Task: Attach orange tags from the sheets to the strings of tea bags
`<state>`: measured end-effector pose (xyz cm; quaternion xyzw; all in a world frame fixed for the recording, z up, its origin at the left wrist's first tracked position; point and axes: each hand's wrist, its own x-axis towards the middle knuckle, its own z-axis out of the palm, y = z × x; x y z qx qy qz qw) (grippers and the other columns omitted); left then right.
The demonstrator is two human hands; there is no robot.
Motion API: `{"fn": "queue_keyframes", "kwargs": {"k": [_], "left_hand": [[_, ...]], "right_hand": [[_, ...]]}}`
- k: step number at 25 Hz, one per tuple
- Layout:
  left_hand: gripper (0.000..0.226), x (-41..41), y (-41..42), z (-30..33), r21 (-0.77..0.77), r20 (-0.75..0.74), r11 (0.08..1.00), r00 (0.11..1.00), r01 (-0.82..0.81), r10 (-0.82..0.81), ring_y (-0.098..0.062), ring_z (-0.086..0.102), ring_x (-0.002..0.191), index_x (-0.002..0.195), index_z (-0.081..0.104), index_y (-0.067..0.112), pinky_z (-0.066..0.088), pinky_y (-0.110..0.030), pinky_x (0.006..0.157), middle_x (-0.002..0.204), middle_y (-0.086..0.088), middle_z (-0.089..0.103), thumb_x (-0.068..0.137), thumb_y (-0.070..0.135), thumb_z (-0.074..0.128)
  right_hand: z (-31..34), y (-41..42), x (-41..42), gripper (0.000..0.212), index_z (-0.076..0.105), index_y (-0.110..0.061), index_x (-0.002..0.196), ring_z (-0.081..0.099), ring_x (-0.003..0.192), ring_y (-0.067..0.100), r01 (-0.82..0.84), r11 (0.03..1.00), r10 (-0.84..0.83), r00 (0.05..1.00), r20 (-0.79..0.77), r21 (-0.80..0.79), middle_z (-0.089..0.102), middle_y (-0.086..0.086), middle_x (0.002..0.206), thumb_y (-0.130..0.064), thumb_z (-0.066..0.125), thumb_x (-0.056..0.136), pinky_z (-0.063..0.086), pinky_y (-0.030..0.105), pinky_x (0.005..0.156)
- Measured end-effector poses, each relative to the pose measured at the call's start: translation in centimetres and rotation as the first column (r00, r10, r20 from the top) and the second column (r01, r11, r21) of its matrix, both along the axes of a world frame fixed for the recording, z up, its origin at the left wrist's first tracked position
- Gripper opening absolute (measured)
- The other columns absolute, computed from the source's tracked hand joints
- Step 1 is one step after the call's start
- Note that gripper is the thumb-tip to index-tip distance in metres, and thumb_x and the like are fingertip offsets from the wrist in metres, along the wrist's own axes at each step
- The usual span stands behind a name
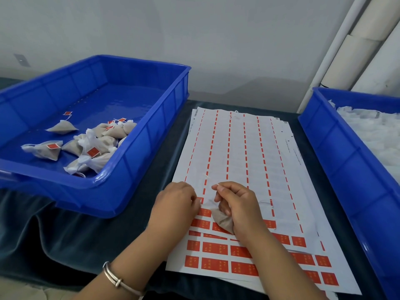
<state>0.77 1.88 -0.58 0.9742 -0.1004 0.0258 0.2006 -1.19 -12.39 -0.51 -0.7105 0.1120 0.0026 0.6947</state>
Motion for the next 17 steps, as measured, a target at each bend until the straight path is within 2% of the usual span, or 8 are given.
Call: {"fn": "queue_keyframes", "kwargs": {"k": [3, 5, 10, 12, 15, 17], "left_hand": [[0.009, 0.0, 0.4, 0.1, -0.196, -0.073, 0.976, 0.994, -0.093, 0.080, -0.003, 0.054, 0.077, 0.089, 0.054, 0.032, 0.044, -0.013, 0.068, 0.086, 0.014, 0.052, 0.092, 0.039, 0.050], [0.010, 0.3, 0.8, 0.3, -0.268, -0.147, 0.949, 0.980, -0.168, 0.132, -0.002, 0.056, 0.071, 0.083, 0.049, 0.035, 0.040, -0.010, 0.058, 0.084, 0.015, 0.050, 0.092, 0.036, 0.050], [0.015, 1.1, 2.0, 0.2, -0.384, -0.243, 0.856, 0.932, -0.347, 0.269, -0.007, 0.058, 0.070, 0.079, 0.048, 0.034, 0.040, -0.016, 0.055, 0.082, 0.008, 0.056, 0.094, 0.031, 0.048], [0.015, 1.4, 2.7, 0.4, -0.519, -0.285, 0.736, 0.900, -0.434, 0.330, -0.007, 0.057, 0.075, 0.080, 0.050, 0.033, 0.043, -0.020, 0.060, 0.084, 0.008, 0.057, 0.094, 0.030, 0.048], [0.014, 1.2, 3.5, 1.4, -0.752, -0.407, 0.408, 0.851, -0.518, 0.332, -0.010, 0.063, 0.082, 0.081, 0.057, 0.029, 0.050, -0.024, 0.066, 0.087, 0.009, 0.063, 0.094, 0.028, 0.051], [0.013, 0.7, 3.2, 2.1, -0.806, -0.466, 0.253, 0.837, -0.535, 0.286, -0.011, 0.065, 0.081, 0.082, 0.062, 0.027, 0.050, -0.022, 0.061, 0.085, 0.007, 0.066, 0.092, 0.028, 0.054]], "right_hand": [[0.0, 0.1, -0.1, 0.016, 0.072, -0.029, 0.086, 0.048, 0.042, 0.003, 0.007, 1.000, -0.007, 1.000, -0.002, -0.010, 0.066, -0.009, 0.066, -0.021, 0.059, 0.091, 0.046, 0.013, 0.049], [0.0, 0.2, -0.2, 0.015, 0.071, -0.032, 0.090, 0.050, 0.044, 0.002, 0.006, 1.000, -0.006, 1.000, -0.002, -0.025, 0.067, -0.014, 0.068, -0.023, 0.059, 0.090, 0.047, 0.012, 0.051], [0.3, 0.3, -0.4, 0.013, 0.069, -0.035, 0.093, 0.051, 0.046, 0.001, -0.011, 0.998, 0.011, 1.000, -0.005, -0.059, 0.064, -0.020, 0.061, -0.031, 0.058, 0.089, 0.044, 0.009, 0.051], [0.4, 0.4, -0.4, 0.013, 0.070, -0.033, 0.093, 0.052, 0.046, 0.001, -0.010, 0.998, 0.010, 1.000, -0.006, -0.055, 0.064, -0.021, 0.061, -0.033, 0.060, 0.086, 0.045, 0.008, 0.052], [0.7, 0.7, -0.6, 0.012, 0.073, -0.028, 0.090, 0.057, 0.048, 0.003, 0.008, 0.999, -0.008, 1.000, -0.001, -0.042, 0.070, -0.013, 0.070, -0.032, 0.065, 0.082, 0.046, 0.009, 0.052], [1.1, 1.0, -0.9, 0.011, 0.073, -0.027, 0.084, 0.059, 0.052, 0.002, 0.015, 0.997, -0.014, 1.000, 0.021, -0.071, 0.070, -0.014, 0.070, -0.034, 0.065, 0.081, 0.046, 0.009, 0.052]]}}
